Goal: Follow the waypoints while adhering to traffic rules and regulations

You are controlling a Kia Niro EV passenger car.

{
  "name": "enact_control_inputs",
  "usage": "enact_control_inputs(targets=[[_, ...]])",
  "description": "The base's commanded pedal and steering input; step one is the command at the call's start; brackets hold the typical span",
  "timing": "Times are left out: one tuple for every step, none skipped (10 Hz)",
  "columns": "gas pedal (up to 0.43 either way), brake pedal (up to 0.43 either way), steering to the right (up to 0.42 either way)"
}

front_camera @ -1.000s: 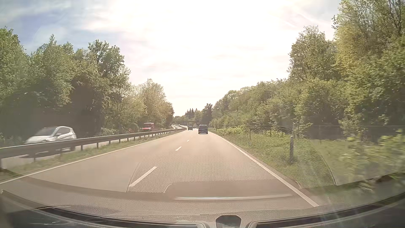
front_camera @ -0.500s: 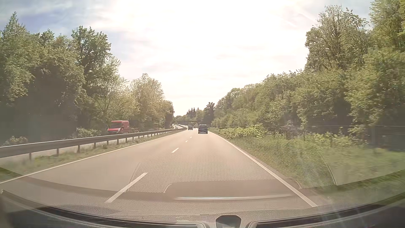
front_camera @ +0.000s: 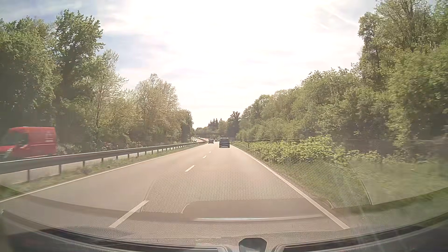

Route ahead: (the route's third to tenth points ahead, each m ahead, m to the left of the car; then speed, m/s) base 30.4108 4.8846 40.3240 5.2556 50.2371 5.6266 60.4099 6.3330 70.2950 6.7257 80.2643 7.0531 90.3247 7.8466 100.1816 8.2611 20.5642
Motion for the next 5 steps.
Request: enact_control_inputs(targets=[[0.087, 0.000, -0.005], [0.087, 0.000, -0.005], [0.087, 0.000, -0.005], [0.087, 0.000, -0.005], [0.087, 0.000, -0.005]])
